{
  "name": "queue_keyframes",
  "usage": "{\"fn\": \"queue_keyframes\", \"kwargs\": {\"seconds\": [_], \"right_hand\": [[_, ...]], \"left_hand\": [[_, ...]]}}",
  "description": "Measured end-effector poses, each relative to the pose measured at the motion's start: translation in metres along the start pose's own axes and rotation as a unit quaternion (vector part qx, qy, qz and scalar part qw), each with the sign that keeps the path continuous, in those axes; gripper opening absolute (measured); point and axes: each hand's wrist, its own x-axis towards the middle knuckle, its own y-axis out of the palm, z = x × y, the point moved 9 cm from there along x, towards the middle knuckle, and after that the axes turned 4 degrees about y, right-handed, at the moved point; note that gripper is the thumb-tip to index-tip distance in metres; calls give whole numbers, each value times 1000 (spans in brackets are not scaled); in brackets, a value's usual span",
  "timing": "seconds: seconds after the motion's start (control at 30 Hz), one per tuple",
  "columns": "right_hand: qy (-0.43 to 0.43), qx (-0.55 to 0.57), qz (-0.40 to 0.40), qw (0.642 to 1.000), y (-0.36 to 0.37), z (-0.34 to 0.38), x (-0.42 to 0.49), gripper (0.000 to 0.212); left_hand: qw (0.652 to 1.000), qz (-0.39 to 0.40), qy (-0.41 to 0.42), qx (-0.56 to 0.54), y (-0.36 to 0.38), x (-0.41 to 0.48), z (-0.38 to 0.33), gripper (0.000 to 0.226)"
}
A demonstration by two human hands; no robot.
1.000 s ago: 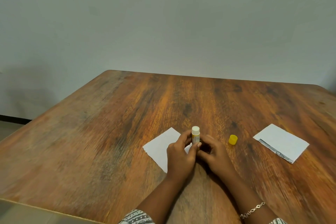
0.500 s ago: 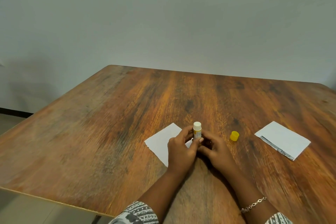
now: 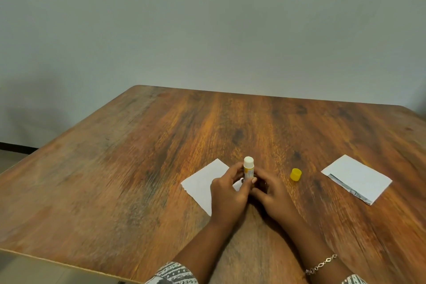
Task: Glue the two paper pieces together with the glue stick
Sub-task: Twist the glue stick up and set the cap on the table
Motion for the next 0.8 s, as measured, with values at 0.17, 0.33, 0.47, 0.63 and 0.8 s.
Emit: {"fn": "queue_keyframes", "kwargs": {"seconds": [0.17, 0.33, 0.47, 0.63, 0.8], "right_hand": [[-22, -36, -16, 999, 3, 7, -3, 46], [-11, -59, -39, 997, 0, 2, 0, 40], [-2, 36, 8, 999, 2, 5, -1, 46], [-9, 4, -6, 1000, 3, 7, -3, 50], [-3, -78, -42, 996, 0, 3, -2, 42]], "left_hand": [[1000, -16, -4, -10, -3, -1, 0, 32], [1000, -3, -1, -6, -1, -1, -2, 30], [1000, -13, 0, -7, -3, -1, -1, 32], [999, -25, -9, -30, -7, 0, 2, 31], [1000, -12, -11, -25, -4, -1, 0, 30]]}}
